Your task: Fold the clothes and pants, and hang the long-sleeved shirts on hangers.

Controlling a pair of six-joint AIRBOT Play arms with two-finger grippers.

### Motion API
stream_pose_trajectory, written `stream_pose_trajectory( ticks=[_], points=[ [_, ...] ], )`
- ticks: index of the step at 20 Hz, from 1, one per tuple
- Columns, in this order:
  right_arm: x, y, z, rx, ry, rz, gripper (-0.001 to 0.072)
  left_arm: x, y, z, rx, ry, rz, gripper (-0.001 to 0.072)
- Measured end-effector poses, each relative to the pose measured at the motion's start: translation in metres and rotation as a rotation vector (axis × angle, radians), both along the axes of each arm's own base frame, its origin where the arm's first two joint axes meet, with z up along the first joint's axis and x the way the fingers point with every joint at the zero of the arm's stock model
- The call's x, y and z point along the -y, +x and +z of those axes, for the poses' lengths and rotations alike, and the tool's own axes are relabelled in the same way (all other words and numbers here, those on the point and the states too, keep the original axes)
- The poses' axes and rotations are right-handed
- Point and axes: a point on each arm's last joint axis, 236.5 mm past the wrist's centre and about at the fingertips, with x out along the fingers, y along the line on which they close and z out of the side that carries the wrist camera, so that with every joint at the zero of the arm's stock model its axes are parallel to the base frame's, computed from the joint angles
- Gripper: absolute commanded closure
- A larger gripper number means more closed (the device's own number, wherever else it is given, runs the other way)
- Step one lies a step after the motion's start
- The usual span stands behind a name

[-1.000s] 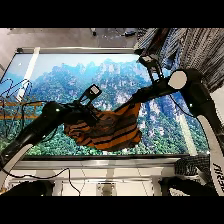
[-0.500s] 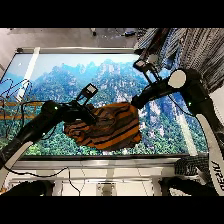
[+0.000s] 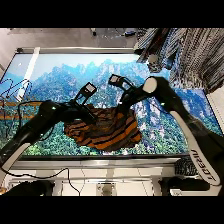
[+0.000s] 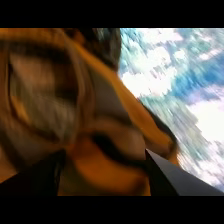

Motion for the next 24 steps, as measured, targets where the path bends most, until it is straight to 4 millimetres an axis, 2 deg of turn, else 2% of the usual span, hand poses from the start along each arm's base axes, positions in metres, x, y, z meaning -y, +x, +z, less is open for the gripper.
stream_pose_trajectory(
  ticks=[3, 7, 8, 9, 10, 15, 16, 18, 24],
  points=[
    [-0.025, 0.009, -0.019, -0.031, 0.047, -0.071, 0.0155, 0.000, 0.000, 0.001, 0.002, -0.001, 0.000, 0.0691],
    [-0.048, 0.004, -0.029, -0.048, 0.067, -0.077, 0.0156, 0.000, 0.000, 0.001, 0.003, -0.002, 0.000, 0.0691],
    [-0.050, 0.003, -0.031, -0.046, 0.061, -0.074, 0.0160, 0.000, 0.000, 0.001, 0.003, -0.002, 0.000, 0.0691],
    [-0.051, 0.003, -0.033, -0.045, 0.058, -0.073, 0.0235, 0.000, 0.000, 0.001, 0.003, -0.002, 0.000, 0.0691],
    [-0.051, 0.006, -0.034, -0.034, 0.052, -0.080, 0.0275, 0.000, 0.000, 0.001, 0.003, -0.002, 0.000, 0.0691],
    [-0.033, 0.034, -0.044, -0.003, 0.038, -0.212, 0.0279, 0.000, 0.000, 0.002, 0.004, -0.003, 0.000, 0.0691],
    [-0.028, 0.037, -0.048, -0.012, 0.036, -0.236, 0.0357, 0.000, 0.000, 0.002, 0.005, -0.004, 0.000, 0.0691],
    [-0.021, 0.041, -0.055, -0.034, 0.031, -0.271, 0.0698, 0.000, 0.000, 0.004, 0.007, -0.005, 0.000, 0.0691],
    [-0.024, 0.036, -0.058, -0.103, 0.068, -0.315, 0.0691, 0.000, -0.001, 0.006, 0.013, -0.009, 0.000, 0.0689]
  ],
)
